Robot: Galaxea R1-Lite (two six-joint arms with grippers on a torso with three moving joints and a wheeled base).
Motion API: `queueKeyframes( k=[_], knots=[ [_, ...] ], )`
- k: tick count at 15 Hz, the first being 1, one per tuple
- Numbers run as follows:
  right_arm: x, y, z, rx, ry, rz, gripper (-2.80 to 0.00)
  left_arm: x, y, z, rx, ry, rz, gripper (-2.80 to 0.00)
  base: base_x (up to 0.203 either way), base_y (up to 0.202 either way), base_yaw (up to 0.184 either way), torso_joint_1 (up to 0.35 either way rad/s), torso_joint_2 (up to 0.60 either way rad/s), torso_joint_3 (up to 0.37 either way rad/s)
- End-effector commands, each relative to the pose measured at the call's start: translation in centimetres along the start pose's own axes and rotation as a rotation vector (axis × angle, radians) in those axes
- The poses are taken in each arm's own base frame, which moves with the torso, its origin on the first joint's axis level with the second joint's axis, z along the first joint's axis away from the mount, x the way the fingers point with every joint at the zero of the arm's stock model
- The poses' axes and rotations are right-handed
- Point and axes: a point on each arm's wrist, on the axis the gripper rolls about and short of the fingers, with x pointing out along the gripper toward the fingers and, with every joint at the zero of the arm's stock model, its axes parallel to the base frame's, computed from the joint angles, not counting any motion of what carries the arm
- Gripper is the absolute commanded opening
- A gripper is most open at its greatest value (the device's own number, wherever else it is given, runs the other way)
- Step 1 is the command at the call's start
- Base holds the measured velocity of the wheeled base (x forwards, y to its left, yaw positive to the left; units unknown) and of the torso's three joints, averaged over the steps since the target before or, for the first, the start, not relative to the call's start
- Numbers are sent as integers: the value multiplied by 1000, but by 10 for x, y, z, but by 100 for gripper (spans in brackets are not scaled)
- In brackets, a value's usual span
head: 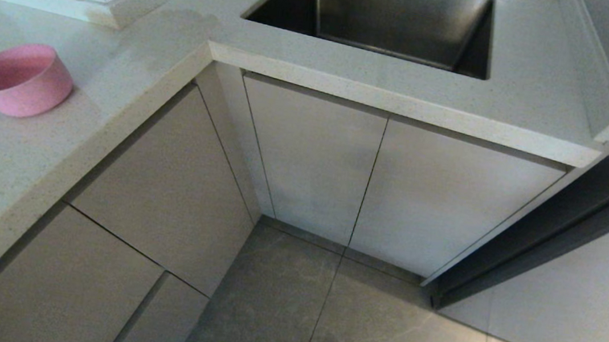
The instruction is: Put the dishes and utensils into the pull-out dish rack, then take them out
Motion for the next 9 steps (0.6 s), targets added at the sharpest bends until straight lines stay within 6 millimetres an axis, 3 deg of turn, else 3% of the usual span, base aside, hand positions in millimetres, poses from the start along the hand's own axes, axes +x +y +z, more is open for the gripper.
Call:
queueKeyframes(
  k=[1, 9],
  knots=[
    [0, 0, 0, 0, -1, 0, -280, 2, -1, -11, 0, 41, -2, 0, 0, 0, 0, 0, 0, 0],
    [0, 0, 0, -1, -1, 0, -280, 2, 0, -11, -1, 41, -1, 0, 0, 0, 0, 0, 0, 0]
  ],
)
